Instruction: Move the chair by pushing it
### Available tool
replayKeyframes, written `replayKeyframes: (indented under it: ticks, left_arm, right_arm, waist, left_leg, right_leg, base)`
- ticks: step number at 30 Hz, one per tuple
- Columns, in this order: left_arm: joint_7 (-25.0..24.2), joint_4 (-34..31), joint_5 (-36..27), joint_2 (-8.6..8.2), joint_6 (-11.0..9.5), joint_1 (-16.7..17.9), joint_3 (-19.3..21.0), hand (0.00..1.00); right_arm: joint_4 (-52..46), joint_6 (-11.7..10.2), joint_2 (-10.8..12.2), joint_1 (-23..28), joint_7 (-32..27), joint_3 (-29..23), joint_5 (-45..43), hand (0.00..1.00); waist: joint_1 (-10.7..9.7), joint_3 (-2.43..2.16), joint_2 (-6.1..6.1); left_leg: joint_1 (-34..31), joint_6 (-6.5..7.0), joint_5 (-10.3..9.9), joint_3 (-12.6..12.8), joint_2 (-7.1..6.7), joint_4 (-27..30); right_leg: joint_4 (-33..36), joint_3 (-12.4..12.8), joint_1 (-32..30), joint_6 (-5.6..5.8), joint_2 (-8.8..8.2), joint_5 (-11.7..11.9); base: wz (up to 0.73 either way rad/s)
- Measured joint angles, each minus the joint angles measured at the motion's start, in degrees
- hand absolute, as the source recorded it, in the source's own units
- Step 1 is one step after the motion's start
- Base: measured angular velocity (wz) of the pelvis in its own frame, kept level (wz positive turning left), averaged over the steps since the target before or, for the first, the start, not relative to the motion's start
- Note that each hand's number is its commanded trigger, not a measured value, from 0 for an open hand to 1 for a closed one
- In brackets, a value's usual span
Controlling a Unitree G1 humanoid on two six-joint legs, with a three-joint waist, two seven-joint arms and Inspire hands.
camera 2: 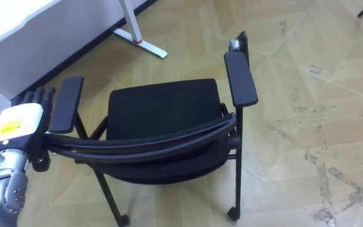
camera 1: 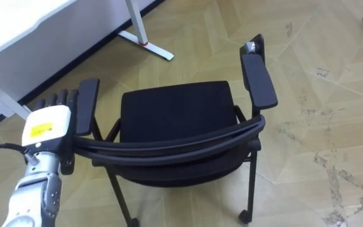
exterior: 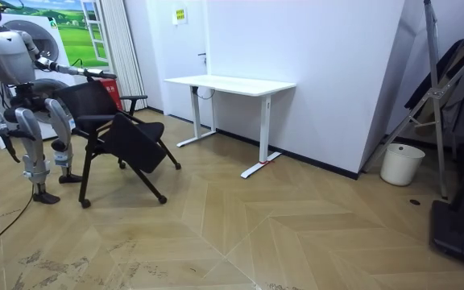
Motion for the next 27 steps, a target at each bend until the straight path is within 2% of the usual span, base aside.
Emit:
replayKeyframes:
  ticks: [4,7,10,18,27]
  left_arm:
    - [-1.9,-2.29,0.2,-0.03,0.87,0.0,-0.14,0.0]
    - [-2.56,-3.87,0.53,0.96,2.45,0.0,-2.75,0.0]
    - [-4.11,-5.52,0.49,1.01,3.03,0.0,-4.05,0.0]
    - [-9.06,-9.2,0.44,0.97,3.6,0.0,-5.75,0.0]
    - [-17.04,-15.46,0.46,0.75,3.73,-0.02,-7.32,0.0]
  right_arm:
    - [0.32,-0.08,0.07,0.18,-0.13,0.53,0.23,0.0]
    - [1.12,-0.12,0.07,0.49,-0.34,2.21,2.46,0.0]
    - [1.59,-0.02,0.07,0.55,-0.95,2.37,2.46,0.0]
    - [1.56,-0.02,-0.02,0.33,-1.43,2.84,1.98,0.0]
    - [1.61,-0.08,0.01,0.28,-0.8,3.32,1.98,0.0]
  waist:
    - [-0.59,-0.07,0.03]
    - [-0.89,-0.22,0.37]
    - [-0.89,-0.34,0.77]
    - [-0.93,-0.37,0.78]
    - [-1.06,-0.35,0.74]
  left_leg:
    - [-0.12,0.14,0.09,0.06,-0.01,0.07]
    - [-0.32,0.21,0.13,0.0,-0.03,0.08]
    - [-0.41,0.29,0.19,-0.04,-0.08,0.05]
    - [-0.32,0.31,0.22,0.03,-0.12,0.05]
    - [-0.32,0.31,0.22,0.07,-0.11,0.07]
  right_leg:
    - [0.07,0.15,-0.1,-0.06,-0.02,0.05]
    - [0.05,0.06,-0.13,-0.06,-0.02,0.06]
    - [0.1,0.06,-0.24,-0.06,-0.06,0.06]
    - [0.1,0.16,-0.18,-0.06,-0.11,0.06]
    - [0.01,0.25,-0.22,-0.06,-0.11,0.06]
  base:
    - [0.01]
    - [0.04]
    - [0.01]
    - [0.0]
    - [0.0]
